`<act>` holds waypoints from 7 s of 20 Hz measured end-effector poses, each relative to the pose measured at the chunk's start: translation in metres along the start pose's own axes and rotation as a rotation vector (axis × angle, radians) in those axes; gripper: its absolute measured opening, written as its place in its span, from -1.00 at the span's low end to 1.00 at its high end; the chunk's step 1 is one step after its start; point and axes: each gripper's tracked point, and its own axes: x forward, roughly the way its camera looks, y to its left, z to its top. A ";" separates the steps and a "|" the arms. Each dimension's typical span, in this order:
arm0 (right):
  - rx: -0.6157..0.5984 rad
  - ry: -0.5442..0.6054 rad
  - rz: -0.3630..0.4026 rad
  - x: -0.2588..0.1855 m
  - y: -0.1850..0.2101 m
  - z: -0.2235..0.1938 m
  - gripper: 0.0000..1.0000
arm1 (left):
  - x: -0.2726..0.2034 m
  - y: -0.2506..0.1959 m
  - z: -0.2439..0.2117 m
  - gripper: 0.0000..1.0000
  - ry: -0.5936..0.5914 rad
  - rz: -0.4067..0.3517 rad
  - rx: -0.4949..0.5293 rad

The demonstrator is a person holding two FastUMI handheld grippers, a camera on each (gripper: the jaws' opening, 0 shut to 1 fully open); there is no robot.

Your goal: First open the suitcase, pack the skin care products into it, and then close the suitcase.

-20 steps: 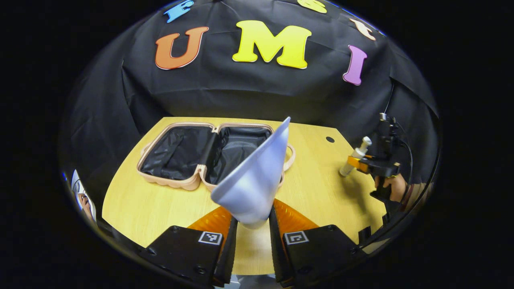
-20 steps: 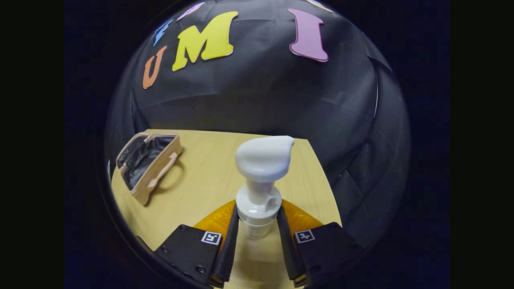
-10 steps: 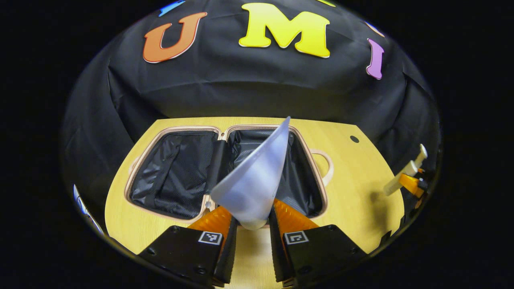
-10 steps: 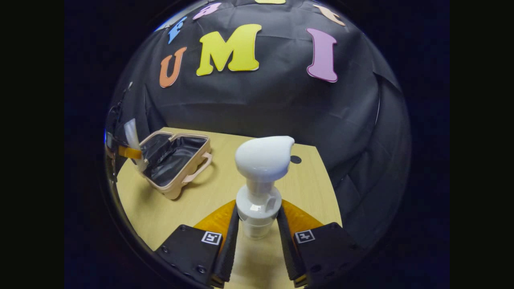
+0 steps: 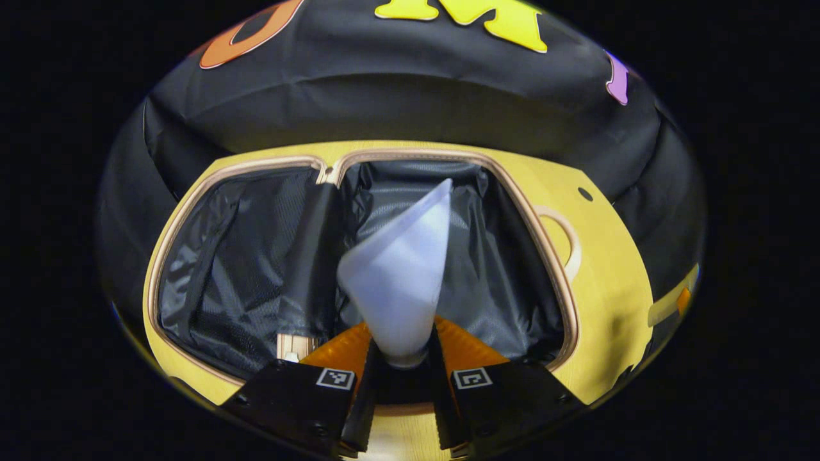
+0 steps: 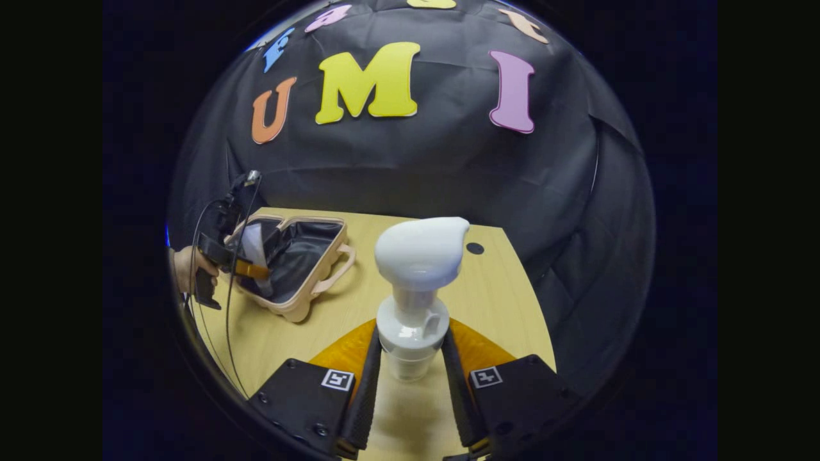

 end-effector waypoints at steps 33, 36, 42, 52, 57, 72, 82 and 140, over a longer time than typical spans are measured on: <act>-0.076 0.365 0.274 0.144 0.264 0.018 -0.02 | -0.195 0.081 0.053 0.73 -0.569 0.080 -0.026; -0.046 0.377 0.258 0.144 0.265 0.014 -0.02 | -0.220 0.081 0.053 0.77 -0.614 0.096 0.001; 0.031 0.412 0.198 0.182 0.278 0.024 -0.02 | -0.272 0.092 0.033 0.79 -0.651 0.076 -0.042; 0.158 0.537 0.085 0.219 0.284 -0.018 -0.02 | -0.297 0.139 0.030 0.80 -0.667 0.141 -0.011; 0.186 0.509 0.125 0.208 0.290 -0.005 0.09 | -0.296 0.175 0.047 0.79 -0.686 0.192 -0.010; 0.068 0.028 0.051 -0.011 0.161 0.109 0.53 | -0.101 0.355 0.013 0.95 -0.445 0.008 -0.754; 0.067 0.000 -0.063 -0.093 0.122 0.073 0.58 | -0.023 0.345 0.008 0.92 -0.344 -0.259 -1.200; 0.004 -0.201 -0.028 -0.132 -0.096 0.034 0.55 | -0.009 -0.170 0.084 -0.93 -0.327 0.170 0.173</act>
